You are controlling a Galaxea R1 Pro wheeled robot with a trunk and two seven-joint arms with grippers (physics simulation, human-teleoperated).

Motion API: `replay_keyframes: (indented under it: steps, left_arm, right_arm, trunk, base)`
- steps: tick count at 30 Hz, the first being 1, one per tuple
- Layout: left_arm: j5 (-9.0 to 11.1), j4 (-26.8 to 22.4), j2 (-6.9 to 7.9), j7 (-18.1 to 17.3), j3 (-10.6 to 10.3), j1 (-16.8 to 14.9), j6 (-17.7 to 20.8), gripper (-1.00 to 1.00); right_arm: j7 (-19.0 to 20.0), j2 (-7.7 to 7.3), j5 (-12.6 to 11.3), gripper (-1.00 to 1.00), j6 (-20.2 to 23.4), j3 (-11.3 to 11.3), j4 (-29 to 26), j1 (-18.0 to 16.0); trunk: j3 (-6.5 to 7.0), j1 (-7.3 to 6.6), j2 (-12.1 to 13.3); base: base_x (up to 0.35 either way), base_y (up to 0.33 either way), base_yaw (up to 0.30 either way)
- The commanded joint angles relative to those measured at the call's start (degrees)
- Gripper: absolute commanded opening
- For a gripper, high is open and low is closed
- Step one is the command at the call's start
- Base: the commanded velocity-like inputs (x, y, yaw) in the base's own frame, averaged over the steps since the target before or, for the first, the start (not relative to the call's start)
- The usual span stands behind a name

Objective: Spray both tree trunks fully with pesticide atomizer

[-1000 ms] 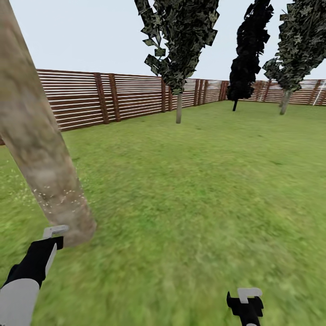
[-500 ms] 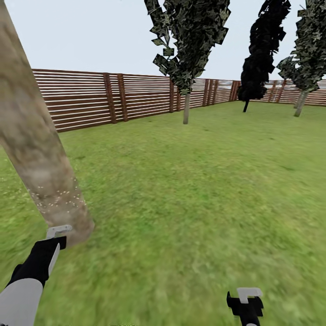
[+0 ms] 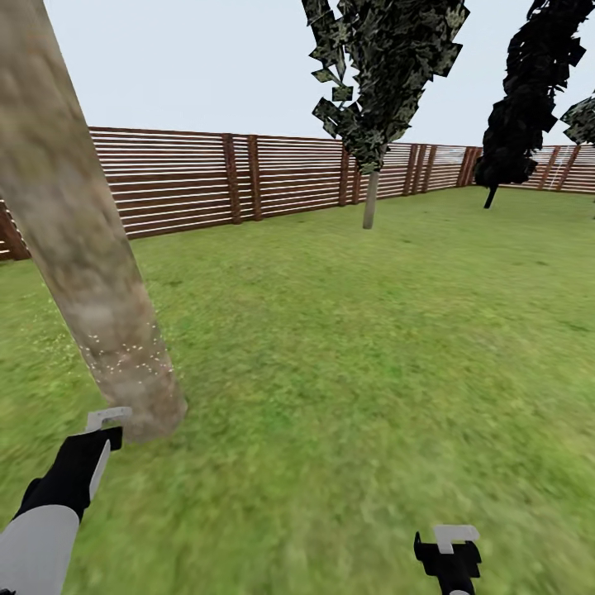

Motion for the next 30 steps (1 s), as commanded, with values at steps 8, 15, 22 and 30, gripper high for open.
replay_keyframes:
  steps: [8, 15, 22, 30]
  left_arm:
    - [-0.4, -0.2, -3.43, 0.0, -0.2, -5.5, 0.8, -1.00]
    - [-0.2, -0.2, 0.75, -0.2, -0.1, -4.9, 1.9, -1.00]
    - [-3.8, 0.6, 1.51, -12.8, -3.0, 7.3, -9.1, -1.00]
    - [-25.3, 4.4, 3.17, -52.9, -6.7, 10.1, -28.2, -1.00]
  right_arm:
    - [-0.2, 0.00, 0.6, 1.00, -0.2, -0.4, 0.1, -0.1]
    - [-0.2, 0.00, 0.6, 1.00, -0.2, -0.4, 0.2, -0.1]
    - [-0.3, 0.06, 0.5, 1.00, -0.2, -0.4, 0.1, -0.1]
    - [10.9, 0.17, 3.8, 1.00, -0.2, 13.1, -2.4, -0.1]
  trunk:
    - [-0.05, -0.01, 0.0]
    - [-0.05, -0.01, 0.0]
    - [-0.05, -0.01, 0.0]
    - [-0.05, -0.01, 0.0]
  base:
    - [0.001, 0.000, 0.002]
    - [-0.108, 0.000, 0.000]
    - [-0.339, 0.000, 0.000]
    - [-0.344, 0.000, 0.000]
